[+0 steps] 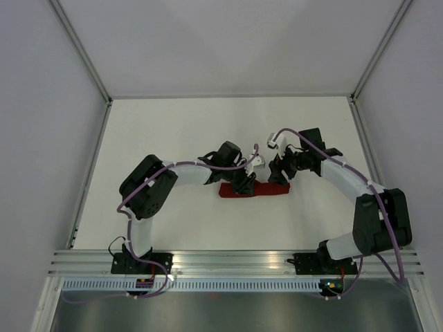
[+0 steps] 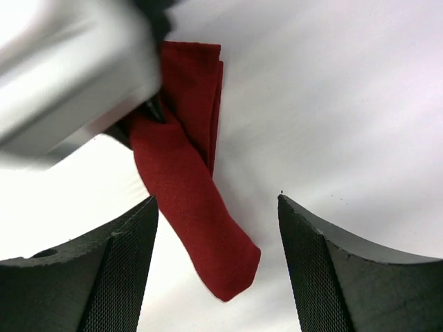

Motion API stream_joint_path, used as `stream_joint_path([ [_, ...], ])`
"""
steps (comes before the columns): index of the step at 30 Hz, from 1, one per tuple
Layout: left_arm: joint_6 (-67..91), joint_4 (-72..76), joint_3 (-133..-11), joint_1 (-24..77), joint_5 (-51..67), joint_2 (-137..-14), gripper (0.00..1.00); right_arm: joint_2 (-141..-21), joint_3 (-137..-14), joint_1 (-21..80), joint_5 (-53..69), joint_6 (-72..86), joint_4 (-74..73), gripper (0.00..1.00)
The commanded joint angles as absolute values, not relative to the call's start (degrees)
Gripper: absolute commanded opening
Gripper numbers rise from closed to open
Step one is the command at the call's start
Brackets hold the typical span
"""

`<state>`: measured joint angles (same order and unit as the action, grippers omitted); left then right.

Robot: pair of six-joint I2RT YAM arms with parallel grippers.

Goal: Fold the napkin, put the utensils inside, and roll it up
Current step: Roll the napkin at the center of the board.

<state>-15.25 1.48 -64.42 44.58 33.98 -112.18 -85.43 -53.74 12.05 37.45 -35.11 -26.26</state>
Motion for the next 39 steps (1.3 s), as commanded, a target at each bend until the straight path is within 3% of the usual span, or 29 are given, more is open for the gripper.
stream_joint_path([
  [1,-11.9,-12.0,-65.6,42.4,44.3,-119.5,0.02,-77.3,-48.0,12.2,39.6,-35.9,-19.5,0.76],
  [7,-13.4,-23.2,-74.5,40.3,51.8,-126.0,0.04,-68.8,-39.4,14.4,37.4,-43.1,-16.8,0.79],
  [13,-16.3,-34.4,-84.0,40.0,54.5,-132.3,0.07,-64.7,-30.8,24.5,23.9,-46.6,-8.2,0.79],
  [22,-17.1,-39.3,-87.5,39.7,55.5,-135.2,0.10,-69.9,-28.6,33.4,16.3,-48.1,-3.1,0.79],
  [25,-17.0,-39.4,-87.6,39.7,55.5,-135.0,0.13,-71.6,-28.9,34.3,16.3,-48.0,-3.3,0.75],
  [29,-16.8,-39.3,-87.9,39.6,55.0,-134.6,0.26,-73.0,-29.5,34.6,16.8,-47.6,-5.0,0.67],
  [31,-16.8,-39.2,-88.1,39.5,55.1,-134.3,0.30,-73.6,-30.1,34.6,17.3,-47.5,-6.2,0.61],
  [35,-16.6,-38.0,-87.9,39.5,55.2,-131.7,0.36,-74.0,-30.4,34.5,18.5,-47.5,-9.4,0.37],
  [39,-15.9,-36.3,-87.6,39.1,54.8,-128.5,0.38,-74.4,-30.8,34.5,19.3,-47.6,-11.5,0.31],
])
